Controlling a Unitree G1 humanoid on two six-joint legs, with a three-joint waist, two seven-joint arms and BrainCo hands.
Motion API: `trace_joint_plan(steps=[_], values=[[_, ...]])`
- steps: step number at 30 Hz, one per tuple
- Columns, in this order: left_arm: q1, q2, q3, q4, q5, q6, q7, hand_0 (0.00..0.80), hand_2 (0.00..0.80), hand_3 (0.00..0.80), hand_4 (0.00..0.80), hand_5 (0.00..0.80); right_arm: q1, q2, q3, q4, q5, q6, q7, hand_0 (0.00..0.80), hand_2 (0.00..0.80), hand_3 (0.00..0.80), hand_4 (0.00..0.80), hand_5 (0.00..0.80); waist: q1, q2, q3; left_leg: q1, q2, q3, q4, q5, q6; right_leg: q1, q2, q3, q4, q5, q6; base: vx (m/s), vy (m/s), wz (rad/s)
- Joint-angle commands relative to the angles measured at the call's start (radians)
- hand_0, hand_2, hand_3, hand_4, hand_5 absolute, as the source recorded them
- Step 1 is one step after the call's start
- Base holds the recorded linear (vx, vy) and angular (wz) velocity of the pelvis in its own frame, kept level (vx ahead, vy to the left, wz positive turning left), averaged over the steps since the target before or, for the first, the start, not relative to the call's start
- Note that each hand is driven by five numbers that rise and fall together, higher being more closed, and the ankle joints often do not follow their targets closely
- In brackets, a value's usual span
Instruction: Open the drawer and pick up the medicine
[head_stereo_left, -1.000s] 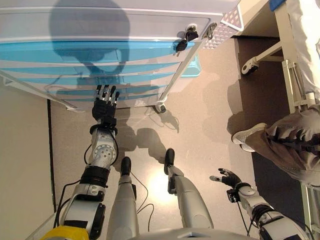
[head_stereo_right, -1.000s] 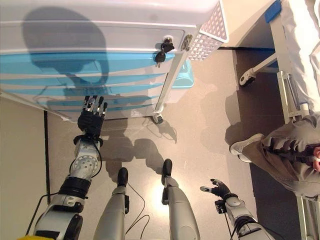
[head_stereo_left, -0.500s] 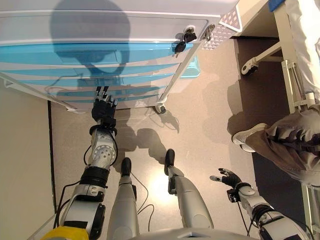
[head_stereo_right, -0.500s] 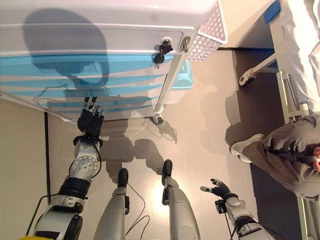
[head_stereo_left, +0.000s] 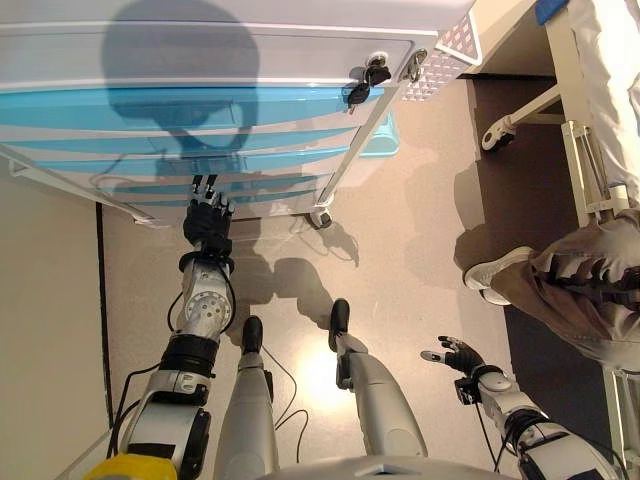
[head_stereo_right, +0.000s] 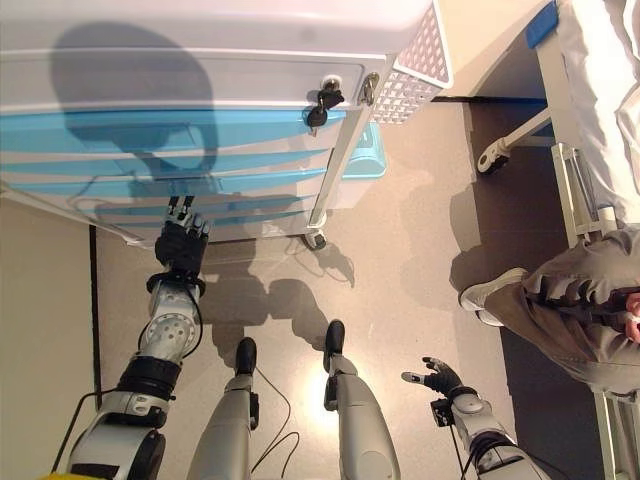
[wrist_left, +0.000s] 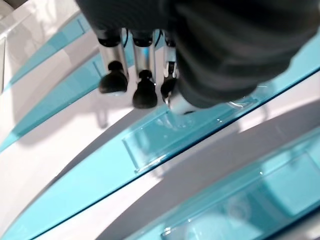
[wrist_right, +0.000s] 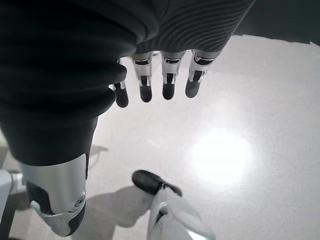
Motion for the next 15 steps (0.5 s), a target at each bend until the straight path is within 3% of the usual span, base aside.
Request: trace_joint_plan(steps=[1, 15], values=[[-0.073, 0.085, 0.076, -0.285, 0.110, -0.113, -0.102, 0.800, 0.800, 0.800, 0.800, 0.800, 0.065, -0.049, 0.001, 0.011, -0.034, -0.004, 0.000, 0.000, 0.000, 0.000, 0.000, 0.000, 0.026, -0.002, -0.066, -0.061, -0.081, -0.034, 0.025, -0.009, 0.085, 0.007, 0.023, -0.011, 0.118, -0.053, 0.036, 0.000, 0.000, 0.00], [-0.016, 0.060, 0.072, -0.318, 0.106, -0.102, -0.122, 0.800, 0.800, 0.800, 0.800, 0.800, 0.079, -0.044, 0.002, 0.013, -0.038, -0.002, 0.005, 0.000, 0.000, 0.000, 0.000, 0.000, 0.038, -0.007, -0.058, -0.050, -0.079, -0.041, 0.013, 0.007, 0.078, 0.020, 0.024, -0.021, 0.113, -0.053, 0.029, -0.009, -0.007, 0.01]])
